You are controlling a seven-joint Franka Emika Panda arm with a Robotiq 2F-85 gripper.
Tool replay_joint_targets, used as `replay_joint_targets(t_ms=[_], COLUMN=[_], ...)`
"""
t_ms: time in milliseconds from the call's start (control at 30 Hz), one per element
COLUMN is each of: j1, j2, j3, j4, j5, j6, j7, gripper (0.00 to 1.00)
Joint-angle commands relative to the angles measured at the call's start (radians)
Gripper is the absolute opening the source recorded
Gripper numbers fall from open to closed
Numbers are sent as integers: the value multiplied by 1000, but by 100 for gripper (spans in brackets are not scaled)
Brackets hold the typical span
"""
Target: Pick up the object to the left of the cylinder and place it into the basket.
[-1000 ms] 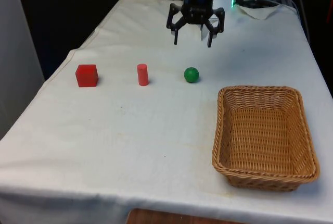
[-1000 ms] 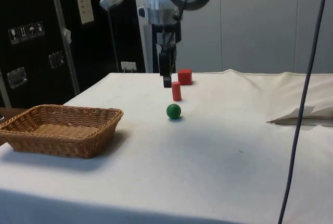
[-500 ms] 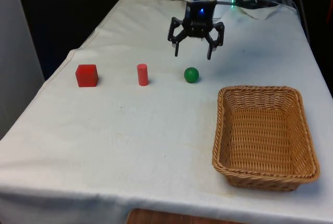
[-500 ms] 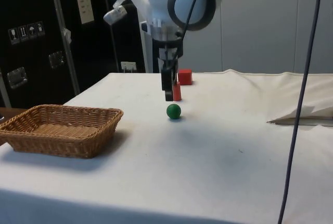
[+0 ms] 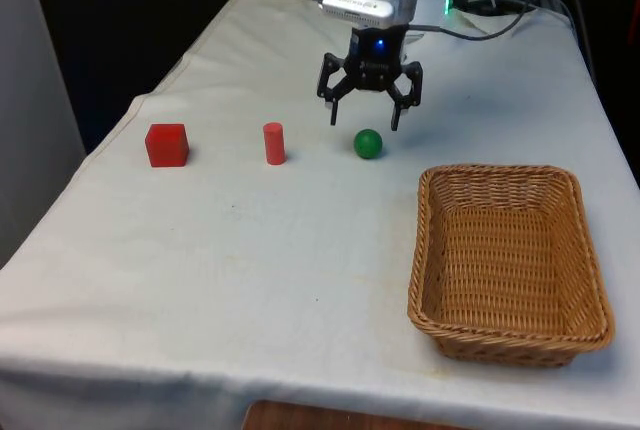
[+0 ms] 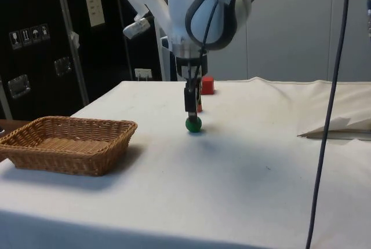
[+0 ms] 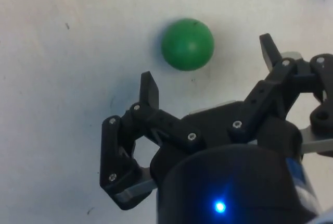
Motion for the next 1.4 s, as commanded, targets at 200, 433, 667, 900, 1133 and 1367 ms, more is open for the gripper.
replay_joint_targets(t_ms=[200,433,667,900,1133,1367], j1=[-25,-27,-5,-31,-28,-28], j2=[5,19,47,85,107,115], j3=[32,40,17,55,49,44], j4=[-2,2,13,49,60,62], j5=[84,148,180,290,333,336], j6=[12,13,4,15,10,3], j7=[-83,-140,-163,-251,-291,-301], gripper=[100,100,100,100,100,56])
